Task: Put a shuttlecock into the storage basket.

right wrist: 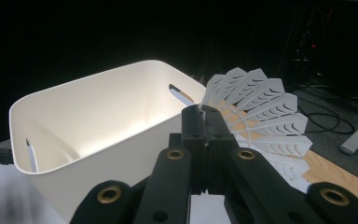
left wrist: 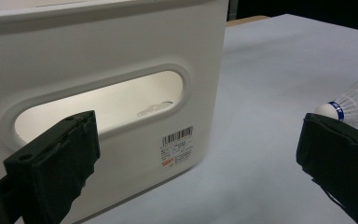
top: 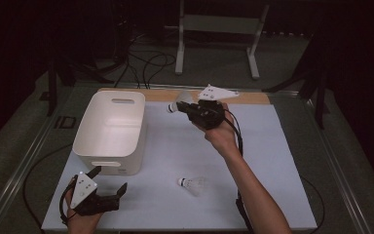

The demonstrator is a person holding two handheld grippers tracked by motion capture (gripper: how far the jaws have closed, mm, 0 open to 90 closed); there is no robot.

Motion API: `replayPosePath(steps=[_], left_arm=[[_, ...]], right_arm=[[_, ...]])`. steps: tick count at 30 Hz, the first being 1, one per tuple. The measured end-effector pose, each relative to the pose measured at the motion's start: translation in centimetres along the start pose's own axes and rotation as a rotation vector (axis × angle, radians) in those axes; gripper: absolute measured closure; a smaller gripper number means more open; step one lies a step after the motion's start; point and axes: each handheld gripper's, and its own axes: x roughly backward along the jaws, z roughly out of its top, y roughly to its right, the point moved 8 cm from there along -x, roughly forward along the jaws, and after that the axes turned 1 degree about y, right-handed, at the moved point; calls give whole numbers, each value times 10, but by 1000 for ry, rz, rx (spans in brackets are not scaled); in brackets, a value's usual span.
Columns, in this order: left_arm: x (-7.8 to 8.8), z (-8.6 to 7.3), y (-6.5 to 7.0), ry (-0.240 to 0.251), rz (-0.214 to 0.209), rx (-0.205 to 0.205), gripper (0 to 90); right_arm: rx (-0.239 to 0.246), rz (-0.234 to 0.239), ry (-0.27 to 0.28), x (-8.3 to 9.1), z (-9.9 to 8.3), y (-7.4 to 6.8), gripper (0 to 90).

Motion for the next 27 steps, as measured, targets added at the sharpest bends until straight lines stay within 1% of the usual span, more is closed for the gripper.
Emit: replayPosePath(steps=[10, 27], left_arm=[[0, 0, 0, 0, 1, 0, 0], [0, 0, -1, 2, 4, 3, 0]], right_arm=[[-1, 4, 3, -2, 1, -4, 896], [10, 30, 3, -8, 4, -13, 896]])
